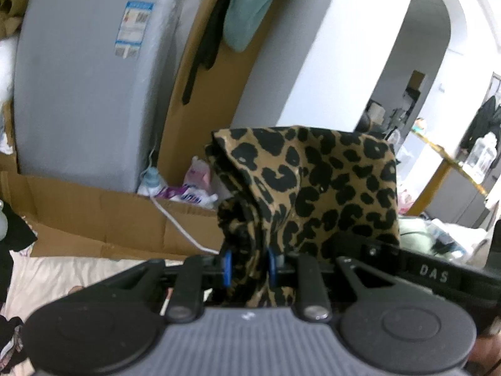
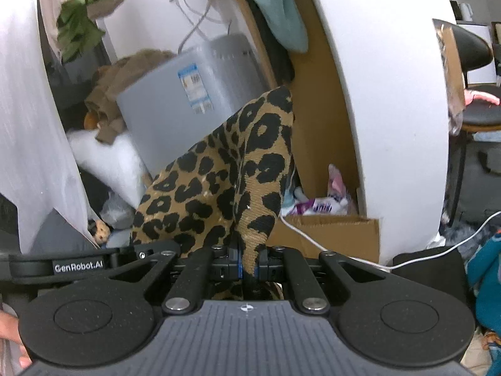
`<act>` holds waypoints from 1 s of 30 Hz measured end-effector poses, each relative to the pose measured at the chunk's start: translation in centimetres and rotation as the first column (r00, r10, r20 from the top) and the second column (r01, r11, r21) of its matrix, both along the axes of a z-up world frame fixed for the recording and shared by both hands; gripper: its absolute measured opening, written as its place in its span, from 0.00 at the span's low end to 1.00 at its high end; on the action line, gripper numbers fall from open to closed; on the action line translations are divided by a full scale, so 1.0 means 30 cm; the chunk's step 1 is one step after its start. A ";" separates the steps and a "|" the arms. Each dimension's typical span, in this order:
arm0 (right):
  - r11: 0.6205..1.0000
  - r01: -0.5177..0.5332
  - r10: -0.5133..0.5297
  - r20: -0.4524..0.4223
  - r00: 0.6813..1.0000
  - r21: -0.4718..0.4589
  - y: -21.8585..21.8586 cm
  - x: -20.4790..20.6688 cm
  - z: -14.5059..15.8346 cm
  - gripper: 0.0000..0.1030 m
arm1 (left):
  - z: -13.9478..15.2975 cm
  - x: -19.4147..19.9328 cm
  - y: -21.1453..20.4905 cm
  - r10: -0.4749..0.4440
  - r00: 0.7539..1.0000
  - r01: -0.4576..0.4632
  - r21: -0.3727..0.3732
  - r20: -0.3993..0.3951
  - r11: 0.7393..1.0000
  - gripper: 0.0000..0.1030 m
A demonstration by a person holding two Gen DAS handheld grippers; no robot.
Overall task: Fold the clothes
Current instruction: 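Carry the lifted leopard skirt with both tools toward the teal cloth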
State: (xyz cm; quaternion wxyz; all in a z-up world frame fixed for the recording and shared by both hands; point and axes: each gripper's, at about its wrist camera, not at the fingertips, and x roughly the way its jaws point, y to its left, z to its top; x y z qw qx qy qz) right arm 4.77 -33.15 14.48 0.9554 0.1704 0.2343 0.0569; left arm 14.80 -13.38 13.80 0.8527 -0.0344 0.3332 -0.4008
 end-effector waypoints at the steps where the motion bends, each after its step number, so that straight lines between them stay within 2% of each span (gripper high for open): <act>1: 1.000 0.001 -0.001 0.006 1.000 -0.003 -0.007 -0.015 0.037 0.05 | 0.030 -0.014 0.000 -0.003 1.000 0.003 -0.005 0.001 1.000 0.22; 9: 0.998 0.008 -0.003 0.076 0.997 -0.058 -0.067 -0.155 0.336 0.05 | 0.242 -0.144 -0.026 -0.026 0.998 0.028 -0.030 0.055 0.999 0.22; 13: 0.997 0.010 -0.002 0.103 0.995 -0.076 -0.102 -0.227 0.432 0.05 | 0.330 -0.209 -0.046 -0.041 0.995 0.044 -0.039 0.086 0.998 0.22; 15: 0.995 0.015 -0.004 0.113 0.994 -0.096 -0.114 -0.256 0.463 0.05 | 0.344 -0.224 -0.064 -0.042 0.995 0.046 -0.037 0.092 0.998 0.22; 21: 0.992 0.050 -0.035 0.128 0.991 -0.116 -0.166 -0.343 0.475 0.05 | 0.347 -0.294 -0.136 -0.066 0.990 0.068 -0.018 0.121 0.997 0.22; 30: 0.987 0.130 -0.118 0.114 0.986 -0.099 -0.262 -0.431 0.359 0.05 | 0.280 -0.393 -0.242 -0.111 0.989 0.108 0.038 0.094 0.993 0.22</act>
